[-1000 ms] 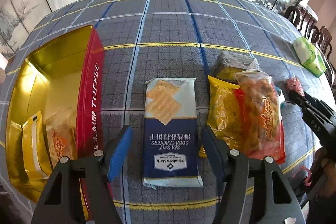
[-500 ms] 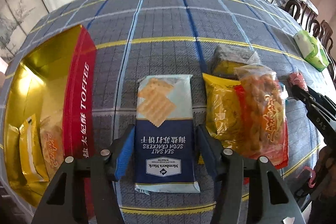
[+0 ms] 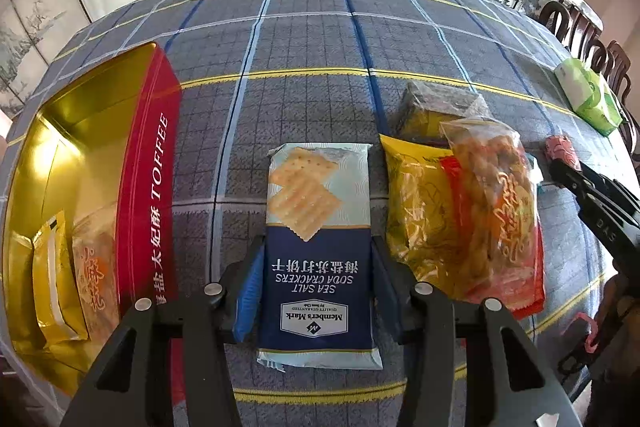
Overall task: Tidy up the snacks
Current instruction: 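Grasp the blue soda cracker pack with the left tool while the right tool holds the pink candy, then carry the blue soda cracker pack into the gold tin and open the left tool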
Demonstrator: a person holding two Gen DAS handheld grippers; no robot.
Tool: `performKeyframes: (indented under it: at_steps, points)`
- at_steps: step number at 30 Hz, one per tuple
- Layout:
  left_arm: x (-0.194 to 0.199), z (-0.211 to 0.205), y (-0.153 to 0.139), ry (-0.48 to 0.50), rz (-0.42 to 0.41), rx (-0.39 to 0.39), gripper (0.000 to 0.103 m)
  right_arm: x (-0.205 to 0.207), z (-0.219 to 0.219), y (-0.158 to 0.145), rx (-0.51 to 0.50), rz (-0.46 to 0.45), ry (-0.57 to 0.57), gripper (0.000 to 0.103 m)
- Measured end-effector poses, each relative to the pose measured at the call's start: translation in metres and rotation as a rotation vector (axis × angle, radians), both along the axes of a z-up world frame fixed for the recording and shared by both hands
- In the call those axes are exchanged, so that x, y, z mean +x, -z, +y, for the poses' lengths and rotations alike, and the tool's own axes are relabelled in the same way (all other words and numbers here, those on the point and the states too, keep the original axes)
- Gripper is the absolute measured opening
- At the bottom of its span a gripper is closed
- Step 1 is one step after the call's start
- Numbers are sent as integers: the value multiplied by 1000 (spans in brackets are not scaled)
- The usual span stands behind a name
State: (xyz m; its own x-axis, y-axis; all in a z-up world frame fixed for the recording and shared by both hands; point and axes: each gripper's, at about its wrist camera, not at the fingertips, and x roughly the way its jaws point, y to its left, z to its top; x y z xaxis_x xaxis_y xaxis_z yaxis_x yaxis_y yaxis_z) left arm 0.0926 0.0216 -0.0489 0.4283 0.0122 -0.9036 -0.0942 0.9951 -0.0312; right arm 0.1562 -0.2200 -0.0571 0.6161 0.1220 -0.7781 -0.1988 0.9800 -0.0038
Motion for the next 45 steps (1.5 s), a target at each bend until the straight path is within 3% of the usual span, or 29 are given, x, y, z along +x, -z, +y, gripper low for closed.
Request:
performKeyframes:
  at_steps: [12,23,32,45]
  points:
    - [-17,-2,-20,19,-37,-23,45,-1,3,0,-21,-4,0,33]
    - [-41,10,-57,5,-106,-29,45,-4,6,0,-27,-6,2,33]
    - [-53,56,-80,-73,-147,20,45,-4,6,-1,-31,-8,2,33]
    - [-71,135,-70,-229,-107,83,45,-4,6,0,-31,-9,2,33]
